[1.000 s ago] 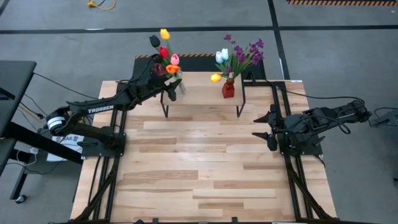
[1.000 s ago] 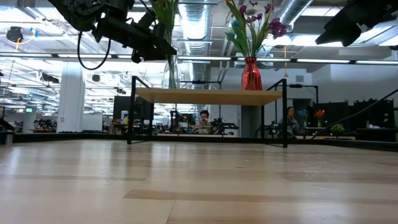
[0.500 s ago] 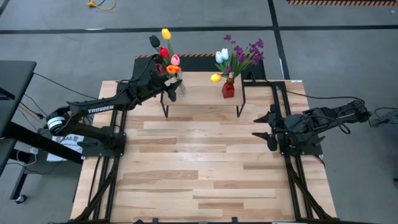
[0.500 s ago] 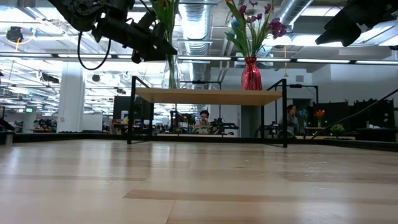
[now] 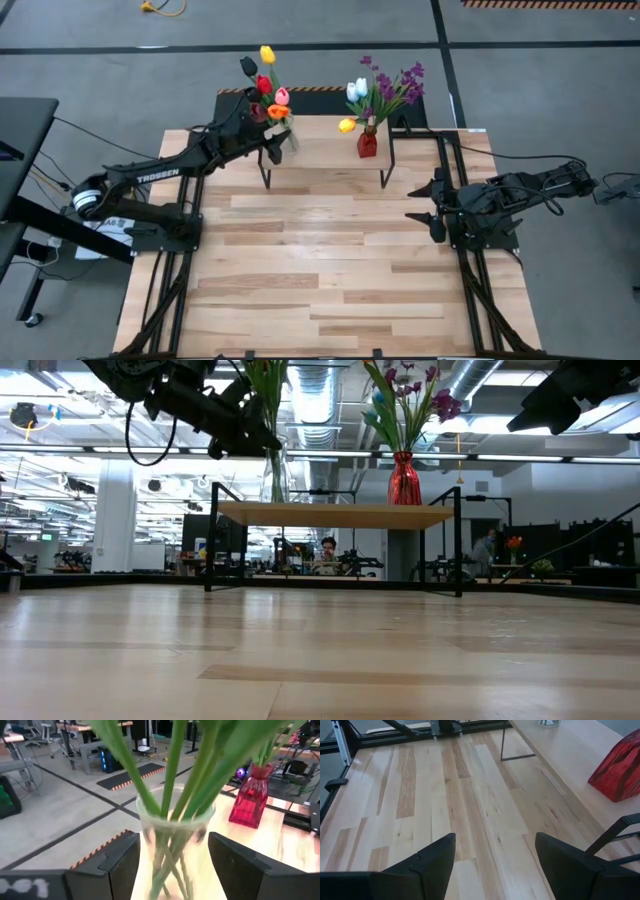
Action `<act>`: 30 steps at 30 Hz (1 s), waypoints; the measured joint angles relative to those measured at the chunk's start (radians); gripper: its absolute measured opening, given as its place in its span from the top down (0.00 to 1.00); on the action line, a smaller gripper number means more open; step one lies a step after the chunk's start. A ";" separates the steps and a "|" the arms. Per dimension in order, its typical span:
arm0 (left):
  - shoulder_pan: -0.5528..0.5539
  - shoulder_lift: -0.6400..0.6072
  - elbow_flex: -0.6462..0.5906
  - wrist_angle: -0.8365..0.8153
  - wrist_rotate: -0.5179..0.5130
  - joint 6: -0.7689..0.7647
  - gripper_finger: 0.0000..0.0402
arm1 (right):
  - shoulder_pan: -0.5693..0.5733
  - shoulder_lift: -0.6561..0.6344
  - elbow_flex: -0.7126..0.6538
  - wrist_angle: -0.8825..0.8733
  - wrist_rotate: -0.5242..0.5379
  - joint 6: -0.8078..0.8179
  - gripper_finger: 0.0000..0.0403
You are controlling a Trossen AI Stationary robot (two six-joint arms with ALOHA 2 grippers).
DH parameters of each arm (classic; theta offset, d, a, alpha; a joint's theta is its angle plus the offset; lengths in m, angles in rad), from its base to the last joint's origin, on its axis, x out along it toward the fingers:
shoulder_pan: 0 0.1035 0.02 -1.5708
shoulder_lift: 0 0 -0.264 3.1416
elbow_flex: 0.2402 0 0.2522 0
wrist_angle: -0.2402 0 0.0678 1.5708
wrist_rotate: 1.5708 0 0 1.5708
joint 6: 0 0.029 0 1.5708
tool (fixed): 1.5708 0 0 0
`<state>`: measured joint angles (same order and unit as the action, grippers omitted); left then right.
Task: Pick and place flowers into a vace then onto a shelf
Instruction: Put the transparent vase on the shelf, then return to Home Position
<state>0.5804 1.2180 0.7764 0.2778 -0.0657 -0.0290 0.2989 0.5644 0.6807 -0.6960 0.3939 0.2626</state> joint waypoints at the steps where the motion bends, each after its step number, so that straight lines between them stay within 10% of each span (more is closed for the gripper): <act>1: 0.000 -0.006 0.006 -0.008 0.000 0.004 0.44 | 0.000 0.000 0.000 0.000 0.000 0.000 0.34; 30: -0.003 -0.237 0.007 -0.328 -0.104 -0.021 0.44 | 0.000 0.000 0.000 0.000 -0.003 0.000 0.34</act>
<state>0.5779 0.9809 0.7837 -0.0500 -0.1693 -0.0498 0.2989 0.5646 0.6807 -0.6960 0.3908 0.2630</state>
